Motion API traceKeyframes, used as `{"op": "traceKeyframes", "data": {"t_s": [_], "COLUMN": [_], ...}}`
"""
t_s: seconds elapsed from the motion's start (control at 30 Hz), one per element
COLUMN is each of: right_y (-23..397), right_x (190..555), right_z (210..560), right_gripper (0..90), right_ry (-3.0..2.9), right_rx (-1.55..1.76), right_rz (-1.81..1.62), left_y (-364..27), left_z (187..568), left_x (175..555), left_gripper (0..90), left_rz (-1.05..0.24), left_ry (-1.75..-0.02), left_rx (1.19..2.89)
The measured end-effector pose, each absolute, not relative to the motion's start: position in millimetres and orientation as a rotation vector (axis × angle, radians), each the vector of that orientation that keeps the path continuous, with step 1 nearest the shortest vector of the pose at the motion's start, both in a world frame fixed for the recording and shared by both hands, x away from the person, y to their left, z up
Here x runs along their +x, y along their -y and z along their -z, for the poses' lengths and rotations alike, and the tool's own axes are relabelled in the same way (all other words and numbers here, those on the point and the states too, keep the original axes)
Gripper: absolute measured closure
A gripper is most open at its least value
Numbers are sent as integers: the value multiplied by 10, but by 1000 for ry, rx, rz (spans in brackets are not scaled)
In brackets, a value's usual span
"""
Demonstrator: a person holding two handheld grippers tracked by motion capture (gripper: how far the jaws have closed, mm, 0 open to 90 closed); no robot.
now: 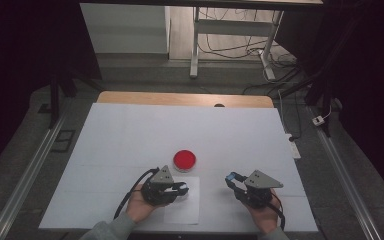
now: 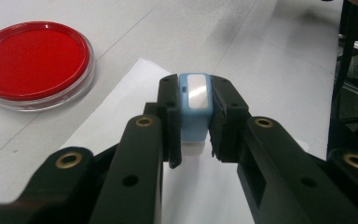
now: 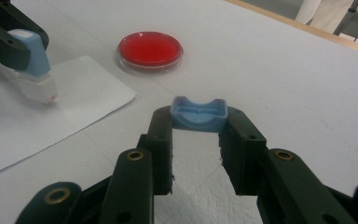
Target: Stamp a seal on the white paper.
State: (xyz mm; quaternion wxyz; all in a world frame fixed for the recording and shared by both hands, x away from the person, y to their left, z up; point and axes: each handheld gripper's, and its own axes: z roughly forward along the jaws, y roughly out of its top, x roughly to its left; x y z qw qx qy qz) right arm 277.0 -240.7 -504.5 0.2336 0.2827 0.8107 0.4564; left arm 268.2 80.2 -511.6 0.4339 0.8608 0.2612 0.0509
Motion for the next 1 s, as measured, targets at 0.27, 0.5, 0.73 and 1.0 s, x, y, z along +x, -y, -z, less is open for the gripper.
{"op": "traceKeyframes", "data": {"t_s": [0.27, 0.5, 0.73, 1.0], "right_y": [2412, 2414, 2413, 2415], "right_x": [2769, 2768, 2767, 2767], "right_z": [5042, 5041, 5040, 5039], "right_gripper": [656, 656, 657, 657], "right_ry": [-2228, -2227, -2227, -2226], "right_rx": [776, 776, 775, 775], "right_rz": [-1249, -1250, -1249, -1250], "left_y": [-808, -792, -761, -747], "left_z": [5148, 5151, 5166, 5168], "left_x": [2692, 2680, 2663, 2640], "left_gripper": [758, 759, 759, 759], "left_rz": [-128, -142, -157, -173], "left_ry": [-662, -656, -640, -629], "left_rx": [2149, 2158, 2184, 2192]}}
